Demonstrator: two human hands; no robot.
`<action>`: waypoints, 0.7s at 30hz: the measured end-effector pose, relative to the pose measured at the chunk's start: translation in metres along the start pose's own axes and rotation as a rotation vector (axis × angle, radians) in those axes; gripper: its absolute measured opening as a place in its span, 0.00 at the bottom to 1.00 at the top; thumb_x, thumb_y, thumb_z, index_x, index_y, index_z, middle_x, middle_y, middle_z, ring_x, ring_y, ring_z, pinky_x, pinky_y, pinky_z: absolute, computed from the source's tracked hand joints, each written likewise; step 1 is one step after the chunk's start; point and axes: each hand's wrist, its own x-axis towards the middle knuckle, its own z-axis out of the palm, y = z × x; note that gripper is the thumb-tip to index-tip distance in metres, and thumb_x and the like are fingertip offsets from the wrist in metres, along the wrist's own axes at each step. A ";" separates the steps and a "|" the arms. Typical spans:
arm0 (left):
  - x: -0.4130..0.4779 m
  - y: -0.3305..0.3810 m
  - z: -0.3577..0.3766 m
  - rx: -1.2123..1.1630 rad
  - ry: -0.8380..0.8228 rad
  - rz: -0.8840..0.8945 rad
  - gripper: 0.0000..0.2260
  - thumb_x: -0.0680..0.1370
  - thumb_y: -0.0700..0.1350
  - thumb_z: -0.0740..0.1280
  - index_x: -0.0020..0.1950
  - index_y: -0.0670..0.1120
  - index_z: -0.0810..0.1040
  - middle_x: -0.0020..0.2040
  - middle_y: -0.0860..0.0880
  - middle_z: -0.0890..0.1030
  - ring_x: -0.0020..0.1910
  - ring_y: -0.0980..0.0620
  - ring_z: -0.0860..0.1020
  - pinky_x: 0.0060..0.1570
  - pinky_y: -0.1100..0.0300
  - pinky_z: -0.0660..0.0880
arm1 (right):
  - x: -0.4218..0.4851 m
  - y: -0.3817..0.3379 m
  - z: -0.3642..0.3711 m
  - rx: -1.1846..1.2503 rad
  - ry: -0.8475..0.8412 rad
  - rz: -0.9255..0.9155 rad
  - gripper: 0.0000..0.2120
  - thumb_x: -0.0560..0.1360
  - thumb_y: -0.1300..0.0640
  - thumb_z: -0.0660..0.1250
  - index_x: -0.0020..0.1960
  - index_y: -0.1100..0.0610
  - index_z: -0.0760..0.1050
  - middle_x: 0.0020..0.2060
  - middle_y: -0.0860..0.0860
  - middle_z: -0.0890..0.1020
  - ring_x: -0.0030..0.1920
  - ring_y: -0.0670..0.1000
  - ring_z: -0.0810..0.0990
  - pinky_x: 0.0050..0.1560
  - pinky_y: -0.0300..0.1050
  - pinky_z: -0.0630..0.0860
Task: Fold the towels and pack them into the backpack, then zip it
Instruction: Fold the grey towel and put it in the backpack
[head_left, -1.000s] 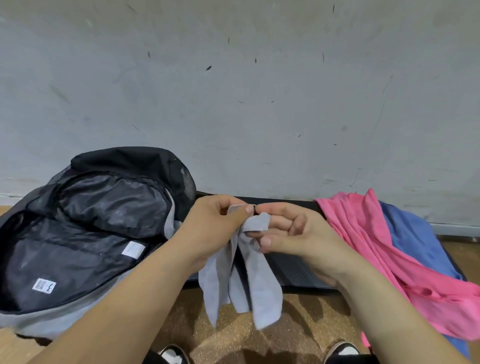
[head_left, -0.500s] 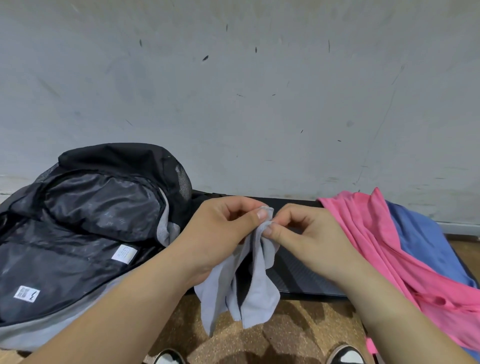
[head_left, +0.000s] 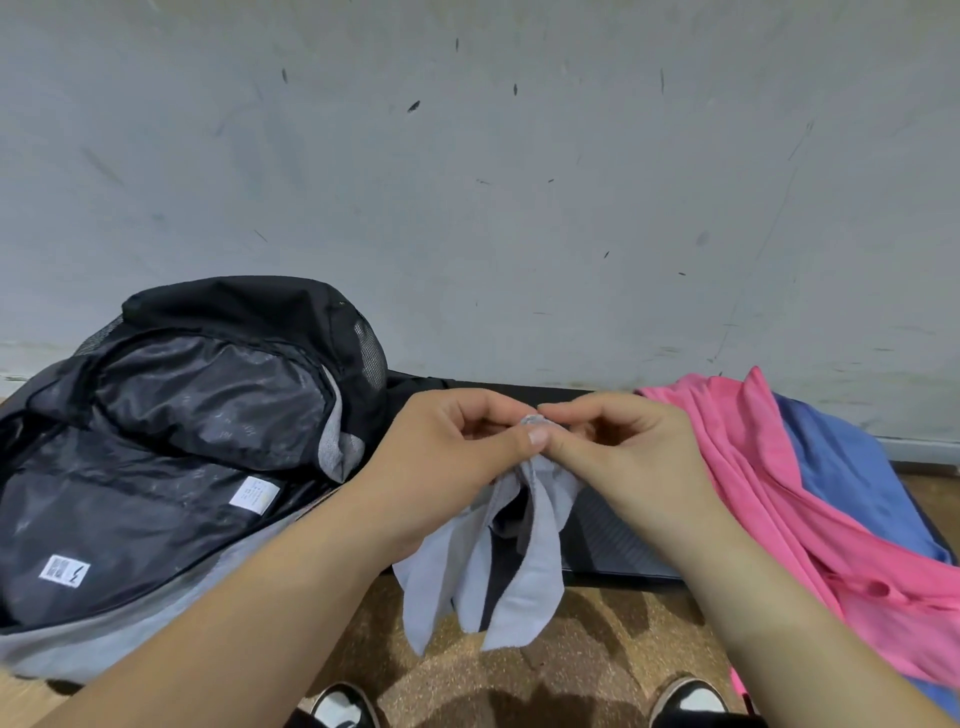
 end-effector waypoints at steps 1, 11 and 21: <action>0.000 -0.001 -0.001 0.014 0.011 -0.002 0.05 0.80 0.41 0.73 0.53 0.43 0.88 0.48 0.46 0.89 0.51 0.49 0.88 0.53 0.59 0.83 | 0.000 0.002 0.000 -0.050 0.012 -0.036 0.08 0.66 0.52 0.81 0.44 0.51 0.89 0.37 0.59 0.83 0.39 0.54 0.81 0.43 0.50 0.79; 0.003 -0.004 -0.004 0.202 0.104 0.090 0.08 0.80 0.38 0.72 0.56 0.48 0.85 0.49 0.49 0.87 0.46 0.47 0.85 0.54 0.54 0.83 | 0.000 -0.003 -0.001 -0.189 -0.105 -0.014 0.06 0.76 0.54 0.75 0.44 0.56 0.86 0.36 0.51 0.87 0.37 0.55 0.84 0.39 0.55 0.82; -0.012 0.001 0.006 0.444 -0.143 -0.024 0.02 0.73 0.43 0.73 0.42 0.48 0.81 0.39 0.40 0.82 0.37 0.49 0.77 0.41 0.46 0.78 | -0.025 -0.034 -0.002 -0.138 0.248 -0.116 0.08 0.82 0.53 0.67 0.46 0.54 0.74 0.28 0.49 0.74 0.28 0.46 0.71 0.29 0.38 0.67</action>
